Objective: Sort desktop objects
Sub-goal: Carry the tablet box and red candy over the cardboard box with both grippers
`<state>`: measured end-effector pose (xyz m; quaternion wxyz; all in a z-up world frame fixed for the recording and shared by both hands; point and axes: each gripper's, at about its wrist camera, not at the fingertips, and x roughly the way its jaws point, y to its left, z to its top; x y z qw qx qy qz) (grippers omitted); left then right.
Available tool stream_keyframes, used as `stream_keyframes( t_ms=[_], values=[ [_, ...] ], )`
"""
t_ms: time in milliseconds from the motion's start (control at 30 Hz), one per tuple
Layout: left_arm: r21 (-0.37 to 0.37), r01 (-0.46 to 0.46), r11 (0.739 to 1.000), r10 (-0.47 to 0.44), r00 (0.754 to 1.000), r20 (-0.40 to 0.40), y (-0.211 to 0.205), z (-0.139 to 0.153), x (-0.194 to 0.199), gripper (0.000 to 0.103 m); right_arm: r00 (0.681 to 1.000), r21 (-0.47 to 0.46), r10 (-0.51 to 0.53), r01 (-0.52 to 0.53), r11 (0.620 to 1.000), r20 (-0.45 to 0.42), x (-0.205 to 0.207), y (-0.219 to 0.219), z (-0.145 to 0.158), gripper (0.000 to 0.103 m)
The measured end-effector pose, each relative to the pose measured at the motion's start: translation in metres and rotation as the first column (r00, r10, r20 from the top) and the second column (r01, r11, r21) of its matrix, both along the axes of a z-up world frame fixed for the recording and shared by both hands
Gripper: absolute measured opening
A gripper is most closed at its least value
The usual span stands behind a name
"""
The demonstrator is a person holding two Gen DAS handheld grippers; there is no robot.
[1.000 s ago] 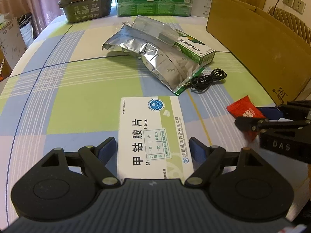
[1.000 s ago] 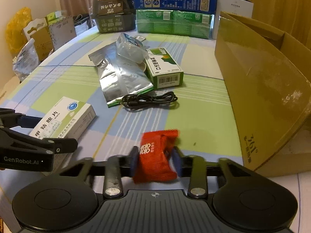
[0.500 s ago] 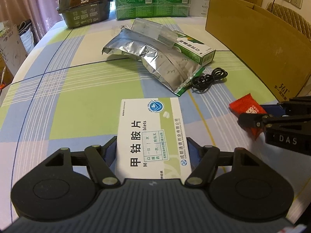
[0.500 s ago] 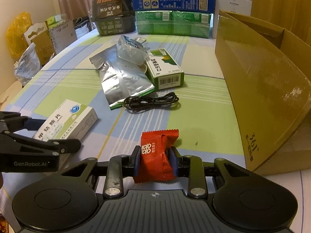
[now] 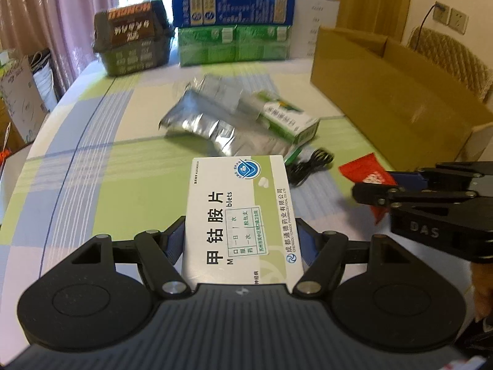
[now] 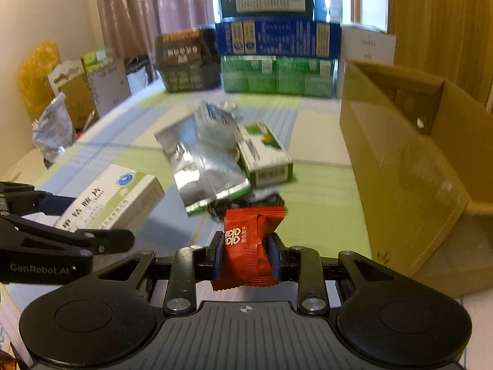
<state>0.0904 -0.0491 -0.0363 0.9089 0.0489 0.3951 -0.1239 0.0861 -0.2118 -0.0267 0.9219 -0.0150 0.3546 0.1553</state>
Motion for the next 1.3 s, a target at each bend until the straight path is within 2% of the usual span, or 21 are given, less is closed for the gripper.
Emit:
stream_keyframes(
  t_ms=[267, 433, 600, 800, 967, 1133, 1300],
  values=[
    [-0.035, -0.001, 0.999, 0.002, 0.999, 0.045, -0.014, 0.036, -0.007, 0.067, 0.997, 0.058, -0.036, 0.032, 0.998, 0.074, -0.008, -0.02, 0.045, 0.026],
    [-0.043, 0.047, 0.998, -0.043, 0.996, 0.075, -0.041, 0.065, -0.006, 0.067, 0.986, 0.067, -0.09, 0.081, 0.994, 0.14, -0.009, -0.06, 0.091, 0.026],
    [-0.061, 0.123, 0.99, -0.116, 0.987, 0.114, -0.086, 0.098, 0.001, 0.067, 0.973, 0.052, -0.167, 0.161, 0.986, 0.159, 0.001, -0.115, 0.12, 0.026],
    [-0.088, 0.209, 0.974, -0.198, 0.972, 0.125, -0.153, 0.116, 0.018, 0.067, 0.967, 0.03, -0.221, 0.219, 0.975, 0.126, 0.017, -0.167, 0.123, 0.026],
    [-0.09, 0.256, 0.963, -0.246, 0.963, 0.105, -0.196, 0.109, 0.036, 0.068, 0.963, 0.035, -0.255, 0.253, 0.967, 0.087, 0.025, -0.199, 0.112, 0.026],
    [-0.1, 0.28, 0.955, -0.274, 0.959, 0.076, -0.222, 0.095, 0.047, 0.068, 0.96, 0.036, -0.273, 0.271, 0.962, 0.065, 0.03, -0.22, 0.103, 0.026],
    [-0.135, 0.281, 0.95, -0.274, 0.959, 0.065, -0.23, 0.086, 0.057, 0.068, 0.959, 0.031, -0.278, 0.276, 0.961, 0.057, 0.037, -0.231, 0.098, 0.026]
  ],
)
